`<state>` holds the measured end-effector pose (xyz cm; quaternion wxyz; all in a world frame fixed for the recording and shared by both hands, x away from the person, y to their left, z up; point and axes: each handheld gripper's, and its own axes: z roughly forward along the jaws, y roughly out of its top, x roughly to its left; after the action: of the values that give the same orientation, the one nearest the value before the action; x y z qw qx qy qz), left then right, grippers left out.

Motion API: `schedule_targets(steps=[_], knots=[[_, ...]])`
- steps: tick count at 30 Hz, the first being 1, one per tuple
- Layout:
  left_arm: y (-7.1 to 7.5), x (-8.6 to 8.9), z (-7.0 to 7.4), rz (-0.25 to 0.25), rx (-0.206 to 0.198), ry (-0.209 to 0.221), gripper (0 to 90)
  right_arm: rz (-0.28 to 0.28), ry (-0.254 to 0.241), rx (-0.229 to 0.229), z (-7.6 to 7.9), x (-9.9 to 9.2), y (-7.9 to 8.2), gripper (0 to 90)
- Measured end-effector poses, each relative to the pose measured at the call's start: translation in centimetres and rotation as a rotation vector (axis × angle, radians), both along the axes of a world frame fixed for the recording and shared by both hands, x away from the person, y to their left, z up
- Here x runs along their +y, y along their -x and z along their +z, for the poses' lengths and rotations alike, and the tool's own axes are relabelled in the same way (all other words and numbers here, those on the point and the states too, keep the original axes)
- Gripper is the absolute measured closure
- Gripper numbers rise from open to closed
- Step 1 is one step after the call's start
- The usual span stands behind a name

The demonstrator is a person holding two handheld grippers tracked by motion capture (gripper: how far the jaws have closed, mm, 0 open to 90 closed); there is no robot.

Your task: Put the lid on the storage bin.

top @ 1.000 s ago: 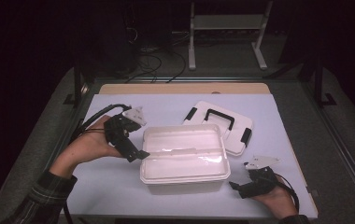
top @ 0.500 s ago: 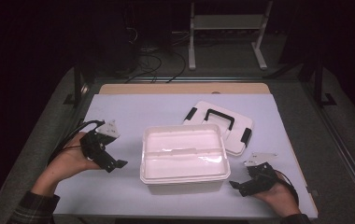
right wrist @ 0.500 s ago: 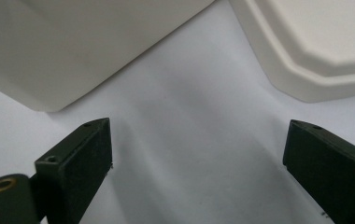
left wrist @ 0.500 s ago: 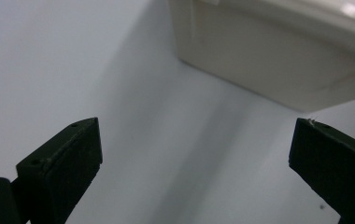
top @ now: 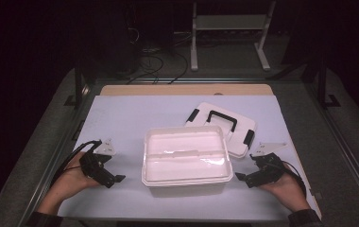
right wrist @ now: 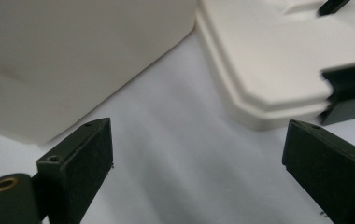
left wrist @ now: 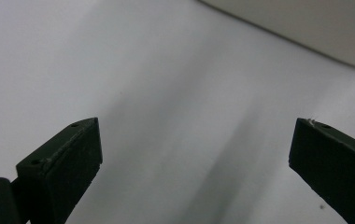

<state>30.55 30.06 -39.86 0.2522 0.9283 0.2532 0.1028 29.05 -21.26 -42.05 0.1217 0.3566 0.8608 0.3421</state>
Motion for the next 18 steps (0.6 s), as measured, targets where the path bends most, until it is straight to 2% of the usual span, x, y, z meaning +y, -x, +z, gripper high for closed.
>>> schedule_targets(steps=[3,6,12,14,18], knots=[[0.2,0.3,-1.1,0.012,-0.013,0.023,1.9,-0.003,-0.001,-0.009,0.8,-0.2,-0.6,8.3],[0.4,0.4,-1.9,0.021,-0.014,0.025,1.8,-0.006,0.002,-0.014,1.4,-0.3,-1.2,8.4],[0.7,0.8,-3.6,0.035,-0.012,0.077,1.8,-0.002,0.025,-0.021,2.9,-0.4,-2.7,8.4],[0.8,1.0,-4.0,0.031,-0.006,0.085,1.8,-0.001,0.033,-0.024,3.4,-0.4,-3.2,8.4],[0.9,1.5,-4.5,0.034,-0.017,0.130,1.1,0.000,0.039,-0.027,4.3,-0.4,-4.2,8.6]])
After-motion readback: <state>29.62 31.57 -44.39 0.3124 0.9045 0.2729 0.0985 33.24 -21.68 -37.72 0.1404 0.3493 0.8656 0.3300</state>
